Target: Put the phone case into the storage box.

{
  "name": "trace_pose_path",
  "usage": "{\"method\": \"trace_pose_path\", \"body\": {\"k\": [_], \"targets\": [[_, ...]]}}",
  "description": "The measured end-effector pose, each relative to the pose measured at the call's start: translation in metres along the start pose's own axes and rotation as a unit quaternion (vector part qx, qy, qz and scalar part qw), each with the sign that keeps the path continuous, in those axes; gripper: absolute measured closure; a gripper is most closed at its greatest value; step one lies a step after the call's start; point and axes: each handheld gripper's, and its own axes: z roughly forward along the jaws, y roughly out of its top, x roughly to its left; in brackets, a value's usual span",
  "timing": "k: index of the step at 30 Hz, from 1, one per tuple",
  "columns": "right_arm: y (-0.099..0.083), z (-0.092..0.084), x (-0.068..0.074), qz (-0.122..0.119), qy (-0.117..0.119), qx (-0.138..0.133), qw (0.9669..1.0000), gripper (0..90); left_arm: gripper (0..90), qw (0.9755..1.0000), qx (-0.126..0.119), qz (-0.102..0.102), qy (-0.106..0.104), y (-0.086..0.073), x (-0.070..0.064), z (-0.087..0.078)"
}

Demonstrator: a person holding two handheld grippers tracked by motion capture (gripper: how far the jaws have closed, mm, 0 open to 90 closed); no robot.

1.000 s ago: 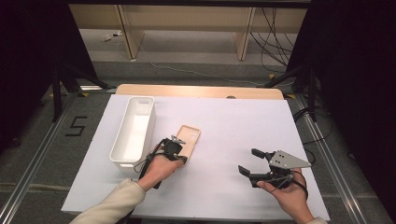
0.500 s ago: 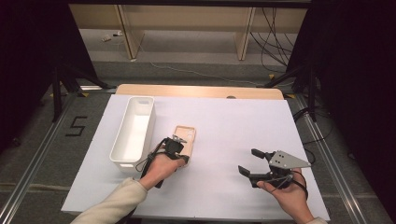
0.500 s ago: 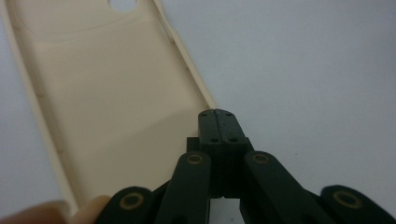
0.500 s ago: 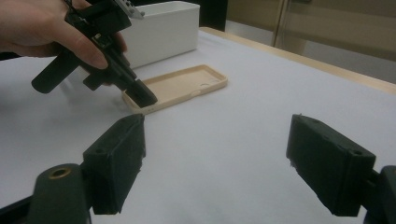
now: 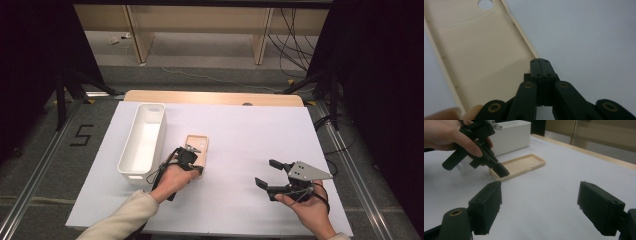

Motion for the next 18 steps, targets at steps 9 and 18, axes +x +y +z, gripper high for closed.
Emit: {"method": "trace_pose_path", "body": {"k": [9, 18], "targets": [[0.0003, -0.0010, 0.0003, 0.003, 0.003, 0.010, 0.9999, 20.9, 90.0, 1.0000, -0.001, 0.000, -0.002, 0.0001, 0.0001, 0.0004], [-0.0001, -0.0007, -0.0003, 0.000, 0.003, 0.009, 1.0000, 20.9, 89.9, 1.0000, -0.005, -0.002, 0.000, 0.0012, -0.0012, 0.0019]]}}
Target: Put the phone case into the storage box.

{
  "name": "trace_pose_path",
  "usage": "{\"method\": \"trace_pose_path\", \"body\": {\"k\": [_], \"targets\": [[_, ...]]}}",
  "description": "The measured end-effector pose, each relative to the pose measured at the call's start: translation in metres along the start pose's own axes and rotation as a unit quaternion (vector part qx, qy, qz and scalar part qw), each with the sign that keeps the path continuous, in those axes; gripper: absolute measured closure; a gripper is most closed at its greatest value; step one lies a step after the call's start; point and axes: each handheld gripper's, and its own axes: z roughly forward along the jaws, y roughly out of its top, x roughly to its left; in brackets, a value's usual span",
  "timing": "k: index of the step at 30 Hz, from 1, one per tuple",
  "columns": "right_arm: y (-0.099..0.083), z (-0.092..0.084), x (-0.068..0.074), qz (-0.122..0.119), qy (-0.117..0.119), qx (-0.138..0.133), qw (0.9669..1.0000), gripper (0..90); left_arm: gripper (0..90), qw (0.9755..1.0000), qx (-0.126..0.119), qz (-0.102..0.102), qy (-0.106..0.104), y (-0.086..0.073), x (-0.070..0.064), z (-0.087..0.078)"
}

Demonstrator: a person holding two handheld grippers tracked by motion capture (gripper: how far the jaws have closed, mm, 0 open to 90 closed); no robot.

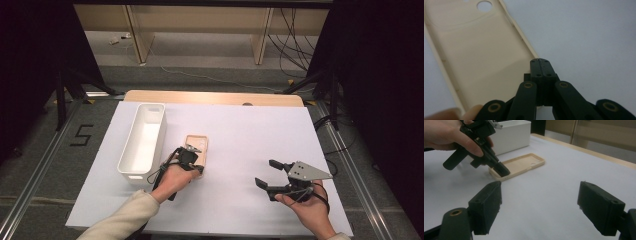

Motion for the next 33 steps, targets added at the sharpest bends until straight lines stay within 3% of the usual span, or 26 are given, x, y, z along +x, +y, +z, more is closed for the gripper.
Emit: {"method": "trace_pose_path", "body": {"k": [6, 10, 11, 13, 14, 15, 16, 17, 18, 19, 20, 21, 22, 23, 25, 26, 27, 30, 31, 33], "targets": [[0.000, 0.000, 0.000, 0.000, -0.001, 0.001, 1.0000, 20.9, 89.9, 1.0000, 0.004, 0.005, 0.000, 0.000, 0.001, -0.001], [0.000, 0.000, 0.001, 0.003, -0.001, -0.007, 1.0000, 20.8, 88.2, 0.9998, -0.016, 0.011, 0.007, 0.000, 0.001, -0.006], [0.000, 0.000, 0.001, 0.003, -0.001, -0.007, 1.0000, 20.8, 84.2, 0.9998, -0.016, 0.011, 0.007, 0.000, 0.001, -0.006], [-0.001, 0.000, 0.000, 0.000, 0.003, -0.008, 1.0000, 20.7, 73.3, 0.9974, -0.055, 0.046, 0.008, 0.002, 0.000, -0.020], [-0.001, 0.000, 0.000, 0.000, 0.003, -0.008, 1.0000, 20.7, 67.7, 0.9974, -0.055, 0.046, 0.008, 0.002, 0.000, -0.020], [-0.001, 0.000, 0.000, 0.001, 0.005, -0.013, 0.9999, 20.4, 60.7, 0.9911, -0.099, 0.089, -0.004, 0.002, -0.002, -0.034], [-0.001, 0.000, -0.001, 0.001, 0.006, -0.013, 0.9999, 20.3, 53.0, 0.9868, -0.119, 0.110, -0.007, 0.002, -0.004, -0.041], [-0.001, 0.000, -0.001, 0.001, 0.006, -0.013, 0.9999, 20.3, 46.2, 0.9868, -0.119, 0.110, -0.007, 0.002, -0.004, -0.041], [-0.001, -0.001, -0.001, -0.003, 0.004, -0.007, 1.0000, 20.1, 37.6, 0.9788, -0.151, 0.138, -0.012, 0.000, -0.007, -0.055], [-0.001, -0.001, -0.001, -0.003, 0.004, -0.007, 1.0000, 20.1, 31.0, 0.9788, -0.151, 0.138, -0.012, 0.000, -0.007, -0.055], [-0.001, -0.001, -0.001, 0.001, 0.005, -0.004, 1.0000, 20.1, 24.7, 0.9759, -0.156, 0.152, -0.016, -0.002, -0.008, -0.062], [-0.001, -0.001, -0.001, 0.001, 0.005, -0.004, 1.0000, 20.1, 24.7, 0.9741, -0.160, 0.159, -0.019, -0.005, -0.008, -0.068], [-0.001, -0.001, 0.000, 0.008, 0.007, 0.003, 0.9999, 20.1, 19.8, 0.9734, -0.167, 0.156, -0.020, -0.008, -0.010, -0.072], [-0.002, 0.000, -0.002, 0.006, 0.008, -0.012, 0.9999, 20.0, 14.8, 0.9725, -0.164, 0.164, -0.020, -0.012, -0.009, -0.076], [-0.002, 0.000, -0.002, 0.003, 0.007, -0.015, 0.9999, 20.0, 14.2, 0.9697, -0.163, 0.181, -0.021, -0.022, -0.008, -0.082], [-0.002, -0.002, -0.003, 0.003, 0.004, -0.004, 1.0000, 20.0, 11.8, 0.9699, -0.160, 0.182, -0.029, -0.027, -0.008, -0.084], [-0.003, -0.003, -0.002, 0.018, 0.006, 0.004, 0.9998, 20.0, 8.7, 0.9687, -0.155, 0.191, -0.035, -0.034, -0.007, -0.088], [-0.004, -0.001, -0.003, 0.016, 0.011, -0.004, 0.9998, 20.0, 8.8, 0.9684, -0.156, 0.192, -0.034, -0.040, -0.008, -0.090], [-0.004, -0.005, -0.004, 0.011, 0.004, 0.012, 0.9999, 20.0, 10.7, 0.9676, -0.153, 0.198, -0.033, -0.040, -0.007, -0.091], [-0.004, -0.005, -0.004, 0.013, 0.005, 0.013, 0.9998, 19.9, 11.7, 0.9673, -0.145, 0.206, -0.030, -0.039, -0.006, -0.091]]}}
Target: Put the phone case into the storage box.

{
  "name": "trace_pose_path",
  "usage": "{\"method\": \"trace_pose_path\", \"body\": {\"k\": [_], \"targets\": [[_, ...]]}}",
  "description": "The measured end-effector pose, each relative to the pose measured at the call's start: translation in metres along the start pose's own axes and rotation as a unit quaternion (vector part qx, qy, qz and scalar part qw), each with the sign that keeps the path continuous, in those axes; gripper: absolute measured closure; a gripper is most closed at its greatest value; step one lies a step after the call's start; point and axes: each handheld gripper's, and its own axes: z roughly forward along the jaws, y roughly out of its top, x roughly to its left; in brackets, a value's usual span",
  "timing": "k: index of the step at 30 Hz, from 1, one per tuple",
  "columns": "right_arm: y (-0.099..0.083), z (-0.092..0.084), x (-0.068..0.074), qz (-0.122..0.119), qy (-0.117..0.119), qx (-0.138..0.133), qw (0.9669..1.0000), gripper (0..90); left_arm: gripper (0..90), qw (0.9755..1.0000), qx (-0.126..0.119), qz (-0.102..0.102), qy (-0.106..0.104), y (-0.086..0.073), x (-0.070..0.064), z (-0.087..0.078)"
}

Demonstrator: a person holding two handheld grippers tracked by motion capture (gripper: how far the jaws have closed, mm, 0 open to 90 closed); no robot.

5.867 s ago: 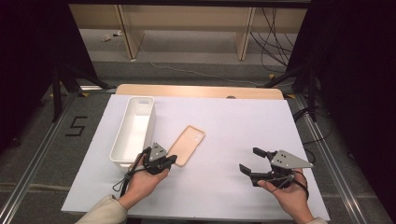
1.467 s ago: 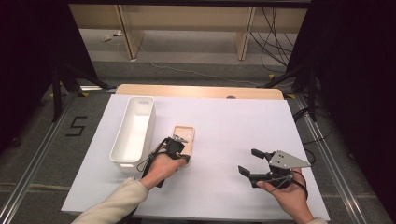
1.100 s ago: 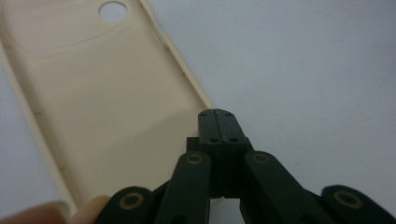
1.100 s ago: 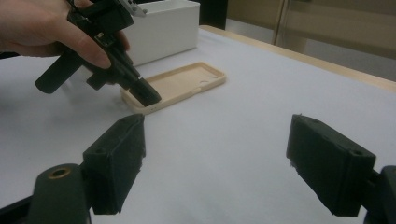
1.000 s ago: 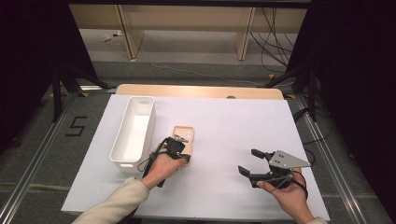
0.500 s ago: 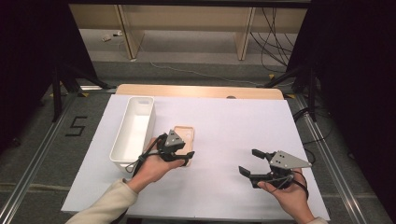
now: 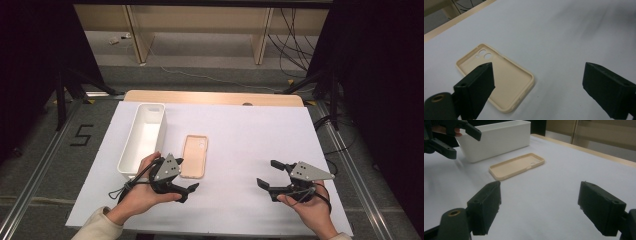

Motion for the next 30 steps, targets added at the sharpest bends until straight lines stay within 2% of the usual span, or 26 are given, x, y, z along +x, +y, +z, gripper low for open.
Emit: {"method": "trace_pose_path", "body": {"k": [1, 2, 4, 5, 7, 8, 10, 13, 14, 15, 16, 17, 18, 19, 20, 21, 22, 23, 24, 25, 26, 27, 28, 30], "targets": [[0.000, 0.000, 0.000, 0.000, 0.000, 0.000, 1.0000, 19.8, 13.0, 1.0000, -0.003, -0.009, -0.002, 0.001, 0.000, 0.002], [0.000, 0.001, 0.000, -0.004, 0.002, -0.015, 0.9999, 19.7, 14.6, 1.0000, 0.004, 0.001, -0.002, 0.002, 0.001, 0.002], [0.000, 0.002, 0.000, -0.013, -0.002, -0.019, 0.9997, 19.5, 14.7, 1.0000, 0.004, 0.008, -0.002, 0.003, 0.000, 0.003], [0.000, 0.001, 0.001, -0.007, 0.004, -0.018, 0.9998, 19.5, 14.6, 0.9999, 0.008, 0.014, 0.001, 0.005, 0.000, 0.002], [0.000, 0.000, 0.002, 0.000, 0.000, -0.011, 0.9999, 19.3, 15.1, 0.9998, 0.015, 0.014, -0.004, 0.006, 0.001, 0.002], [0.000, 0.000, 0.002, 0.000, 0.000, -0.011, 0.9999, 19.3, 15.1, 0.9998, 0.012, 0.015, 0.002, 0.007, 0.001, 0.004], [0.003, -0.001, 0.003, -0.018, -0.009, -0.010, 0.9997, 19.2, 15.1, 0.9986, 0.037, 0.035, 0.013, 0.013, 0.002, 0.005], [0.004, 0.001, 0.006, -0.016, -0.004, -0.013, 0.9998, 19.2, 15.1, 0.9977, 0.051, 0.042, 0.014, 0.015, 0.001, 0.009], [0.004, 0.002, 0.006, -0.024, -0.003, -0.016, 0.9996, 19.2, 15.4, 0.9966, 0.062, 0.052, 0.016, 0.016, 0.002, 0.011], [0.004, 0.003, 0.007, -0.025, -0.007, -0.022, 0.9994, 19.1, 16.4, 0.9945, 0.078, 0.067, 0.016, 0.017, 0.003, 0.012], [0.005, 0.001, 0.008, -0.025, -0.005, -0.012, 0.9996, 19.1, 17.6, 0.9921, 0.095, 0.079, 0.016, 0.018, 0.004, 0.014], [0.005, 0.002, 0.008, -0.030, -0.007, -0.017, 0.9994, 19.2, 20.9, 0.9892, 0.110, 0.095, 0.014, 0.020, 0.003, 0.020], [0.005, 0.002, 0.009, -0.029, -0.007, -0.020, 0.9993, 19.2, 24.2, 0.9892, 0.110, 0.095, 0.014, 0.020, 0.003, 0.020], [0.005, 0.002, 0.009, -0.027, -0.007, -0.019, 0.9994, 19.1, 25.3, 0.9879, 0.115, 0.104, 0.010, 0.022, 0.002, 0.023], [0.005, 0.002, 0.009, -0.029, -0.006, -0.021, 0.9994, 19.2, 25.7, 0.9834, 0.136, 0.120, -0.005, 0.027, 0.000, 0.028], [0.005, 0.002, 0.009, -0.029, -0.006, -0.021, 0.9994, 19.2, 26.5, 0.9834, 0.136, 0.120, -0.005, 0.027, 0.000, 0.028], [0.005, 0.002, 0.008, -0.029, -0.005, -0.017, 0.9994, 19.1, 26.8, 0.9750, 0.160, 0.153, -0.021, 0.032, 0.001, 0.034], [0.005, 0.001, 0.008, -0.023, -0.002, -0.012, 0.9997, 19.2, 27.8, 0.9721, 0.168, 0.162, -0.021, 0.034, 0.001, 0.037], [0.005, 0.001, 0.008, -0.023, -0.002, -0.012, 0.9997, 19.2, 29.1, 0.9721, 0.168, 0.162, -0.021, 0.034, 0.001, 0.037], [0.004, 0.002, 0.008, -0.019, 0.000, -0.015, 0.9997, 19.2, 29.8, 0.9626, 0.190, 0.192, -0.020, 0.037, 0.003, 0.044], [0.004, 0.002, 0.008, -0.020, 0.000, -0.016, 0.9997, 19.2, 30.1, 0.9586, 0.197, 0.204, -0.017, 0.038, 0.003, 0.048], [0.004, 0.002, 0.008, -0.018, -0.003, -0.018, 0.9997, 19.2, 31.4, 0.9529, 0.208, 0.220, -0.020, 0.039, 0.004, 0.051], [0.004, 0.002, 0.008, -0.018, -0.003, -0.018, 0.9997, 19.2, 31.7, 0.9529, 0.208, 0.220, -0.020, 0.039, 0.004, 0.051], [0.004, 0.002, 0.008, -0.018, -0.001, -0.017, 0.9997, 19.2, 31.8, 0.9460, 0.222, 0.236, -0.018, 0.039, 0.004, 0.057]]}}
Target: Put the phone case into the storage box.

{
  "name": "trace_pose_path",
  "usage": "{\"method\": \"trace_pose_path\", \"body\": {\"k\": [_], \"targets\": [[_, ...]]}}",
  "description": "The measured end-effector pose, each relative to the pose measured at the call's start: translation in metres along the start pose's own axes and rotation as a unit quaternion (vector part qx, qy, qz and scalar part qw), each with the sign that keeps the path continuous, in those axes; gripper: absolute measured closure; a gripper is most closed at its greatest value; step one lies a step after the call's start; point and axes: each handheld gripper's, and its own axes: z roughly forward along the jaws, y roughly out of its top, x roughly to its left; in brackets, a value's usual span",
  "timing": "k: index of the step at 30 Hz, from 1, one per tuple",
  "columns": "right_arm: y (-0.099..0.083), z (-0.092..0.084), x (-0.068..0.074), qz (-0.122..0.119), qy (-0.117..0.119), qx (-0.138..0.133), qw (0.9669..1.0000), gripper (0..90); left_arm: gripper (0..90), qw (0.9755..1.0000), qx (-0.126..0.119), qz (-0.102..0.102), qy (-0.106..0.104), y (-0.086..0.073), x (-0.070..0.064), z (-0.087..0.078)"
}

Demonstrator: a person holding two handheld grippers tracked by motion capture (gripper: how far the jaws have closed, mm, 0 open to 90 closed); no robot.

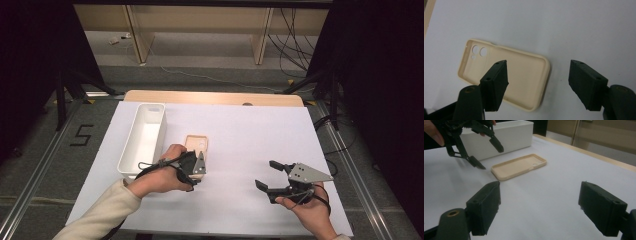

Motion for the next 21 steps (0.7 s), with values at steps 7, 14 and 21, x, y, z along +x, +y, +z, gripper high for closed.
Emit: {"method": "trace_pose_path", "body": {"k": [7, 14, 21], "targets": [[0.000, 0.001, 0.000, -0.005, 0.000, -0.001, 1.0000, 19.3, 33.1, 0.9984, 0.034, 0.044, -0.008, 0.004, 0.002, 0.015], [0.001, -0.002, 0.000, -0.005, -0.003, 0.010, 0.9999, 19.2, 34.7, 0.9961, 0.055, 0.068, -0.009, 0.004, 0.002, 0.022], [0.001, -0.002, 0.000, -0.005, -0.001, 0.012, 0.9999, 19.2, 34.7, 0.9964, 0.057, 0.062, -0.010, 0.001, 0.003, 0.024]]}}
